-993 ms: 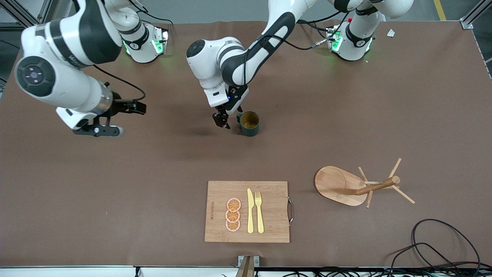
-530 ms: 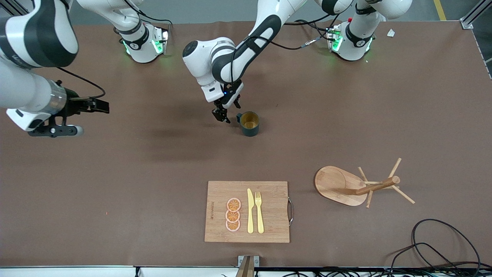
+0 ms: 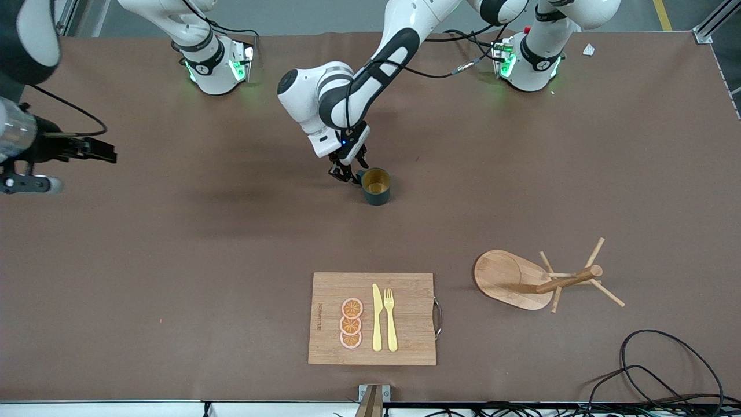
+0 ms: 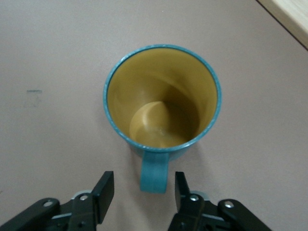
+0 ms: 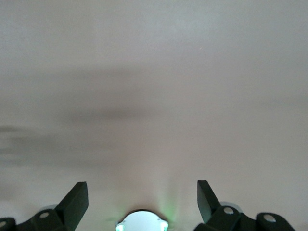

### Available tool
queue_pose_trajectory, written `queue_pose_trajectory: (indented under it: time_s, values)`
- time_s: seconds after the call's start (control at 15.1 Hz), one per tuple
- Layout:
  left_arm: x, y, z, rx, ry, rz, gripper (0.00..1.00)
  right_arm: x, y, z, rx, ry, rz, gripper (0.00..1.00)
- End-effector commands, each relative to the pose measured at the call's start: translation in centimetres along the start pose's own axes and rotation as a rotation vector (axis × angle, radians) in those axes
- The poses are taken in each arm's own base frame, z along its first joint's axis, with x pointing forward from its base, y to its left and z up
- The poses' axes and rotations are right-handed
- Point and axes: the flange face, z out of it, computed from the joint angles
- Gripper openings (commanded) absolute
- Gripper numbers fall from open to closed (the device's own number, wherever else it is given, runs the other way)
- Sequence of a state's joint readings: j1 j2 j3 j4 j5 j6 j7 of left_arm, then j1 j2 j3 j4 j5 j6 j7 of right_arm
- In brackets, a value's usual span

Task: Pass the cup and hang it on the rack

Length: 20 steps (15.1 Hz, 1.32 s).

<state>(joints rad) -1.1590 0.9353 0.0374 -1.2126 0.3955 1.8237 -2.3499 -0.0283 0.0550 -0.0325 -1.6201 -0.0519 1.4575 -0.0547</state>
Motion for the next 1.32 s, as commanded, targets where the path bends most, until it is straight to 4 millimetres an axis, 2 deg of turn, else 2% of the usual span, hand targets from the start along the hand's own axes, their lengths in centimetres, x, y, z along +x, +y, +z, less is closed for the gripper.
queue_pose_trajectory:
  time_s: [0.0, 0.13, 0.33, 0.46, 0.6, 0.66, 0.73, 0.99, 1.26]
  values:
    - [-0.6, 0.0, -0.1, -0.018, 0.034, 0.001, 0.56, -0.5, 1.8, -3.1, 0.0, 0.04, -0.021, 1.0]
    - [-0.8, -0.1, 0.4, -0.015, 0.042, 0.017, 0.5, 0.1, 1.7, -3.4, -0.004, 0.027, -0.019, 1.0]
    - [-0.6, 0.0, -0.1, -0.02, 0.038, 0.029, 0.39, 0.2, 1.7, -3.5, -0.003, 0.032, -0.014, 1.0]
    - [-0.5, 0.0, 0.0, -0.027, 0.047, 0.047, 0.38, 0.3, 1.1, -3.5, -0.001, 0.03, -0.021, 1.0]
    - [-0.3, 0.2, -0.1, -0.03, 0.049, 0.048, 0.38, 0.1, 0.3, -4.5, -0.004, 0.052, -0.035, 1.0]
    - [0.2, 0.5, -0.2, -0.033, 0.053, 0.049, 0.38, 0.0, -1.0, -4.9, -0.011, 0.058, -0.055, 1.0]
    - [0.3, 0.6, -0.3, -0.035, 0.052, 0.049, 0.38, -0.1, -1.3, -4.7, -0.01, 0.042, -0.059, 1.0]
    - [0.5, 0.7, -0.5, -0.037, 0.052, 0.046, 0.37, -0.5, -1.8, -4.7, 0.019, 0.028, 0.003, 1.0]
    - [0.5, 0.7, -0.7, -0.038, 0.048, 0.05, 0.33, -1.1, -1.8, -4.6, 0.062, -0.01, 0.01, 1.0]
